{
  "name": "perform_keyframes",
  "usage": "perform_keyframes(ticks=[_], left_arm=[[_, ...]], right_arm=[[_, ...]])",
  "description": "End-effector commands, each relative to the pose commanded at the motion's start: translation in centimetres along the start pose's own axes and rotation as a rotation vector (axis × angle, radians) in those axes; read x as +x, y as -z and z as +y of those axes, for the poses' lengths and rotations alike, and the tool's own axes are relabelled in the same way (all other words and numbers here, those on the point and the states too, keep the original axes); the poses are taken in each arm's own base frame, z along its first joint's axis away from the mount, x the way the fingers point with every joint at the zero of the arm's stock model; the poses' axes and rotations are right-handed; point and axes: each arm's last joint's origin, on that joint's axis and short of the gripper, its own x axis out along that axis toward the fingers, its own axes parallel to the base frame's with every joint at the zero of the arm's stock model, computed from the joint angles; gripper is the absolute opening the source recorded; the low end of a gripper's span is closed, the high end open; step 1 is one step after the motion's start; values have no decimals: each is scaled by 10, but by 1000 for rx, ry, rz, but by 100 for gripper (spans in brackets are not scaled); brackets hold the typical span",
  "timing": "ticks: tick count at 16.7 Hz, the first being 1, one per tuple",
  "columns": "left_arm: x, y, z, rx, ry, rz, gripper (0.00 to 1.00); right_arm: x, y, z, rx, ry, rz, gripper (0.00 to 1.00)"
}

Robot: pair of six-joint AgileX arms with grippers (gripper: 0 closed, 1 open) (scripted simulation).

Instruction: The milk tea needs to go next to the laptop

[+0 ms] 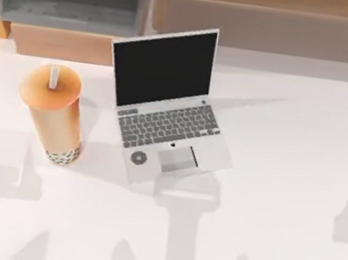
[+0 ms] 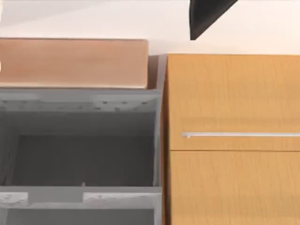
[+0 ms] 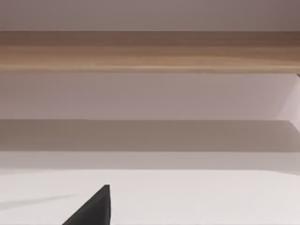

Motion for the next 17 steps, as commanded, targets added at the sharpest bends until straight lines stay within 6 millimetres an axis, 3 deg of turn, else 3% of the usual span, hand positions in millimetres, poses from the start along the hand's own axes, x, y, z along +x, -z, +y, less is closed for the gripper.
perform_keyframes(ticks=[5, 10, 17], left_arm=[[4, 0, -1, 0, -13, 3, 100], [22, 4, -8, 0, -58, 32, 100], [48, 35, -41, 21, -84, 132, 100]], right_arm=[[0, 0, 0, 0, 0, 0, 100], [0, 0, 0, 0, 0, 0, 100], [0, 0, 0, 0, 0, 0, 100]])
